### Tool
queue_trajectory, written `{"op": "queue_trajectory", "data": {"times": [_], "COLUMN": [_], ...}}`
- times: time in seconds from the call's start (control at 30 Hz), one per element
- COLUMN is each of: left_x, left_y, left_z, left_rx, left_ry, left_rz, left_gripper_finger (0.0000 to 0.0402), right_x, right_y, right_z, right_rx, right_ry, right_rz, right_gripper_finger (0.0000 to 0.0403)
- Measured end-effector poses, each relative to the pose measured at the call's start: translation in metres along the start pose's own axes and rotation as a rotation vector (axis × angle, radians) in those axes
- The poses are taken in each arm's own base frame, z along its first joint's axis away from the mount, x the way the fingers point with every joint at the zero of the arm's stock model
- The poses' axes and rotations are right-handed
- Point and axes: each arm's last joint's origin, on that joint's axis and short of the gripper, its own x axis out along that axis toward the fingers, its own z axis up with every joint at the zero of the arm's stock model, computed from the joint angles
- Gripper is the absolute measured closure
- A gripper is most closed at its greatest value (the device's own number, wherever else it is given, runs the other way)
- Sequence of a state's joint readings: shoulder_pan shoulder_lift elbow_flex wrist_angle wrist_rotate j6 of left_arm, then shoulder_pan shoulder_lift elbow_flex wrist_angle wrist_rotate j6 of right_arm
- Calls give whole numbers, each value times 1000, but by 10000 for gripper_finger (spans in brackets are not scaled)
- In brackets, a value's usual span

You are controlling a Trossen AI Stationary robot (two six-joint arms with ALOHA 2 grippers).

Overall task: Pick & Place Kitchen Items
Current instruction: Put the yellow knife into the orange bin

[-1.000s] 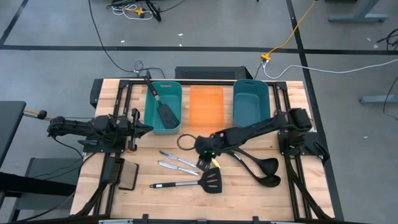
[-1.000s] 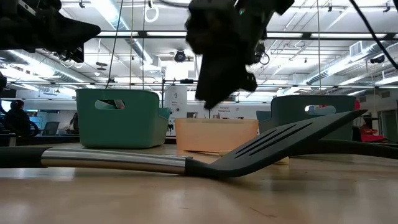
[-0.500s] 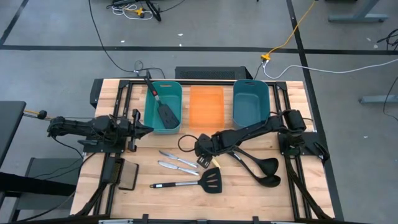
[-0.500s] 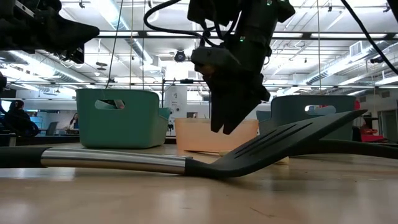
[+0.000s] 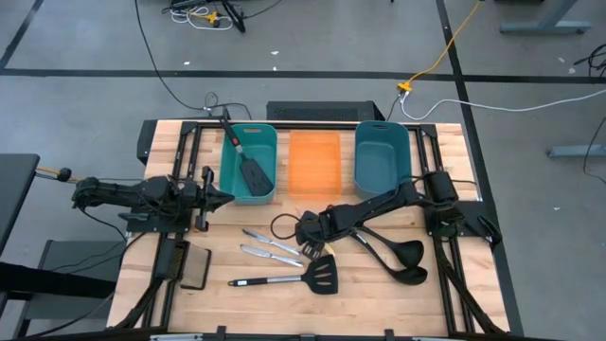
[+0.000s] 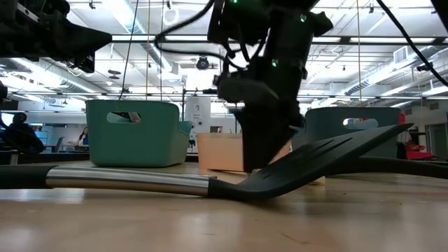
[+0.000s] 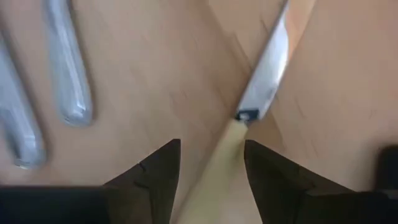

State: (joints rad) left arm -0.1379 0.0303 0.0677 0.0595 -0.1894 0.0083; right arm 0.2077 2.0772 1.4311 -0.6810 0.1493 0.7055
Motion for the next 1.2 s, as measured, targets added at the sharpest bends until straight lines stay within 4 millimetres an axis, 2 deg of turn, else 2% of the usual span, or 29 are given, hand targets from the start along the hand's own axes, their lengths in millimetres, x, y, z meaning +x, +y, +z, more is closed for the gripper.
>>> {"op": "queue_trajectory", "data": {"times": [0.17, 0.3, 0.53, 0.73, 0.83, 1.03, 1.2], "left_x": [0, 0, 0, 0, 0, 0, 0], "left_y": [0, 0, 0, 0, 0, 0, 0], "left_z": [0, 0, 0, 0, 0, 0, 0], "left_rx": [0, 0, 0, 0, 0, 0, 0], "left_ry": [1, 2, 2, 2, 2, 2, 3], "left_rz": [1, 1, 1, 1, 0, 0, 0], "left_gripper_finger": [386, 387, 395, 384, 382, 391, 393], "right_x": [6, 7, 9, 9, 10, 15, 27], "right_y": [-2, -2, 0, 2, 1, -4, -4], "right_z": [-3, -3, -1, 1, 3, 19, 32], "right_rx": [-6, -84, -294, -455, -492, -448, -437], "right_ry": [36, 45, 25, 1, -25, -115, -197], "right_rz": [-30, -26, 3, 14, 12, 26, 77], "right_gripper_finger": [218, 232, 302, 358, 359, 330, 342]}}
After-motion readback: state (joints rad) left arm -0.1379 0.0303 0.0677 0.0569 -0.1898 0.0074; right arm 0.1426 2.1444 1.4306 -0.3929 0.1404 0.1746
